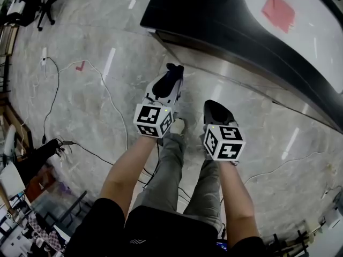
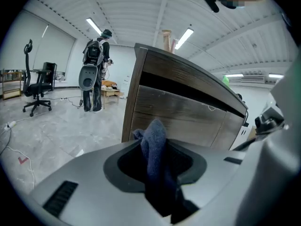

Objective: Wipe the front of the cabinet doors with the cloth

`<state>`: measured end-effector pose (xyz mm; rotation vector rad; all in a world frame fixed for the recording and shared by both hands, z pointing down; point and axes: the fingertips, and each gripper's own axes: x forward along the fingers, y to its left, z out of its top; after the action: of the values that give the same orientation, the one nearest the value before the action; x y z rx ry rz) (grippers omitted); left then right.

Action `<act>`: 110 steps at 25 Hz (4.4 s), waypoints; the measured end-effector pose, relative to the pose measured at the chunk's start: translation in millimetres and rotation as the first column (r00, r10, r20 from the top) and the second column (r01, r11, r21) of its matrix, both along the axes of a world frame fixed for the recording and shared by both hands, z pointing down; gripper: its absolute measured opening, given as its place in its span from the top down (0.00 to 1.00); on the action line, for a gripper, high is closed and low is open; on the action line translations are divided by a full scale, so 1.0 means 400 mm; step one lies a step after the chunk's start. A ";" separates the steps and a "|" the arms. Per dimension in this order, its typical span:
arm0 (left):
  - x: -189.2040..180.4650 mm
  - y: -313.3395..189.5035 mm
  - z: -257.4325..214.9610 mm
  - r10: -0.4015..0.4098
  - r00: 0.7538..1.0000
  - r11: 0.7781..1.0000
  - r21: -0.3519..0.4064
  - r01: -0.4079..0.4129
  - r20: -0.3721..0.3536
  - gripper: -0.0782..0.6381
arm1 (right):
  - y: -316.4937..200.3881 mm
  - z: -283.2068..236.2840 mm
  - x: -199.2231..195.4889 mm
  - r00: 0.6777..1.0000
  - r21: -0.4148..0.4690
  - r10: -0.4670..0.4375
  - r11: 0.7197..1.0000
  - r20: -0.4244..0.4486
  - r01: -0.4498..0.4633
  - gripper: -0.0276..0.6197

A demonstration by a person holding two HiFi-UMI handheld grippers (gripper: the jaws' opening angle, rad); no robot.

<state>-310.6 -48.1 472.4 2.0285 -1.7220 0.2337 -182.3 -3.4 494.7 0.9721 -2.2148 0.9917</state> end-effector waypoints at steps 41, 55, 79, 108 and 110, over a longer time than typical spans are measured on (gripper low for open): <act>0.769 -0.146 0.033 0.284 0.954 0.959 0.044 -0.281 -0.099 0.72 | -0.057 0.059 0.698 0.951 -0.002 0.306 0.952 -0.041 -0.306 0.90; 0.625 -0.052 0.016 0.236 0.968 0.971 0.048 -0.232 -0.083 0.72 | -0.023 0.070 0.601 0.970 -0.019 0.241 0.970 -0.045 -0.242 0.90; 0.102 0.006 0.156 0.016 0.999 1.000 -0.005 -0.017 -0.051 0.72 | 0.016 0.142 0.114 0.998 -0.048 -0.001 0.999 -0.070 -0.002 0.90; 0.202 -0.129 0.216 0.136 0.991 0.991 0.004 -0.136 0.001 0.72 | -0.030 0.172 0.222 0.987 -0.021 0.148 0.989 -0.057 -0.149 0.90; 0.246 -0.131 0.215 0.152 0.988 0.988 0.003 -0.152 -0.007 0.72 | -0.025 0.173 0.259 0.985 -0.025 0.163 0.986 -0.058 -0.165 0.90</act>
<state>-212.4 -100.5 558.5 2.1621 -1.5649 0.2732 -78.6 -13.5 564.1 1.1700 -2.0952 1.0528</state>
